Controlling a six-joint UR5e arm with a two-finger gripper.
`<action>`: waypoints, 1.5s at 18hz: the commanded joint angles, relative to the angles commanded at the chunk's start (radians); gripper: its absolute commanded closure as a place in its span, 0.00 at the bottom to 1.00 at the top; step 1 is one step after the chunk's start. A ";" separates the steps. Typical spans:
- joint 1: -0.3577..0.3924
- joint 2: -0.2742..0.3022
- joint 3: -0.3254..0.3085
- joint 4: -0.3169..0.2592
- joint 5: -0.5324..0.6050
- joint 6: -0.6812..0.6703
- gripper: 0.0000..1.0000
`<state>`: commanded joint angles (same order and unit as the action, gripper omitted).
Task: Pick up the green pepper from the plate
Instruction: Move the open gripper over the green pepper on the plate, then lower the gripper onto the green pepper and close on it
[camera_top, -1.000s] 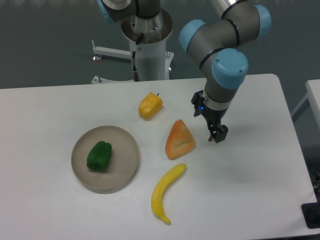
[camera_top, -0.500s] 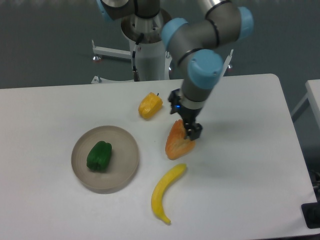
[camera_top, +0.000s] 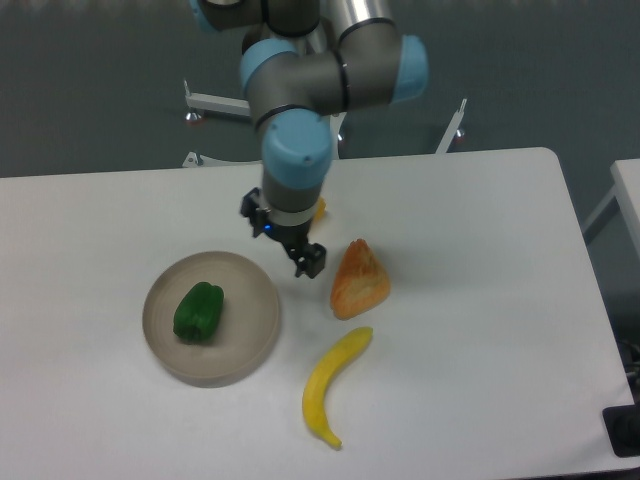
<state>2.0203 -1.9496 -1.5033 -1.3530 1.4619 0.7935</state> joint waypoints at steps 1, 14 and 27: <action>-0.021 -0.018 0.002 0.023 -0.008 -0.084 0.00; -0.084 -0.117 0.008 0.155 -0.124 -0.427 0.00; -0.107 -0.144 0.008 0.172 -0.123 -0.427 0.54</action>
<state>1.9129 -2.0939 -1.4956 -1.1812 1.3392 0.3666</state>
